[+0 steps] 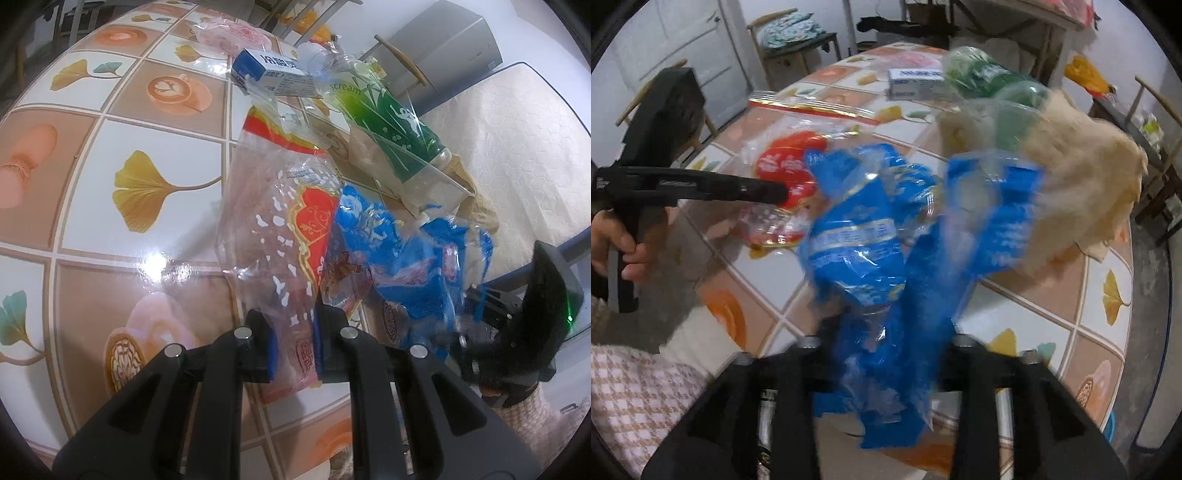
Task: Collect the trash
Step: 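Carry the snack bag and blue bag over the blue wastebasket with both tools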
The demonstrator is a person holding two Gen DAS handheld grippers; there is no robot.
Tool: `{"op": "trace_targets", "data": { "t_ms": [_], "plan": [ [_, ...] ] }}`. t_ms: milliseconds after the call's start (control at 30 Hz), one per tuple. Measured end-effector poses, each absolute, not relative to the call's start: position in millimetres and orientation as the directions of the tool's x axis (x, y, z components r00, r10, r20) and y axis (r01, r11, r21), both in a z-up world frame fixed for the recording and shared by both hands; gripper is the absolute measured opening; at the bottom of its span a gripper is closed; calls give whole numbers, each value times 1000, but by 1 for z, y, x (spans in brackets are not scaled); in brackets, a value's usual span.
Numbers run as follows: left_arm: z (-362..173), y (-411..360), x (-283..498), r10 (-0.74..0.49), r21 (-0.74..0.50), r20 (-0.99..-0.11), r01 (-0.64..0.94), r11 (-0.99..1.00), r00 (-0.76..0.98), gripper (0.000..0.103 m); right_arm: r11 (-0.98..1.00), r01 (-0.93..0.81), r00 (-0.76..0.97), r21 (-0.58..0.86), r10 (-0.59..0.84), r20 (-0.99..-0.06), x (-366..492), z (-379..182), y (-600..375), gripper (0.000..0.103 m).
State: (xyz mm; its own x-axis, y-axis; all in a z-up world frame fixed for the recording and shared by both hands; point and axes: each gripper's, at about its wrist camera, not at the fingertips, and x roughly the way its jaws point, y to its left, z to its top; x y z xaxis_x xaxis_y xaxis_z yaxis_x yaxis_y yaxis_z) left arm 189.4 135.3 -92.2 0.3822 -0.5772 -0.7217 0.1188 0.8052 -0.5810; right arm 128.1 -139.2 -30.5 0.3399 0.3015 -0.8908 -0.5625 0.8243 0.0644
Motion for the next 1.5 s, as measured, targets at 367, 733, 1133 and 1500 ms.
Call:
{"op": "trace_targets", "data": {
  "t_ms": [367,733,1133,1500],
  "plan": [
    [-94,137,189,-588,-592,-710,124,796,386,13,839,-528,511,-127,195,-837,125,-26,-116,65],
    [-83,143,182,-570,-574,-708,131,808,416,10,886,-456,556,-82,212,-804,121,-19,-119,6],
    [6,149,147,-639,-613,-560,255,748,528,9,854,-398,670,335,520,-530,91,77,-204,5],
    [63,-13,160,-792,-538,-536,604,587,292,9,940,26,898,340,127,-422,-13,94,-374,5]
  ]
}}
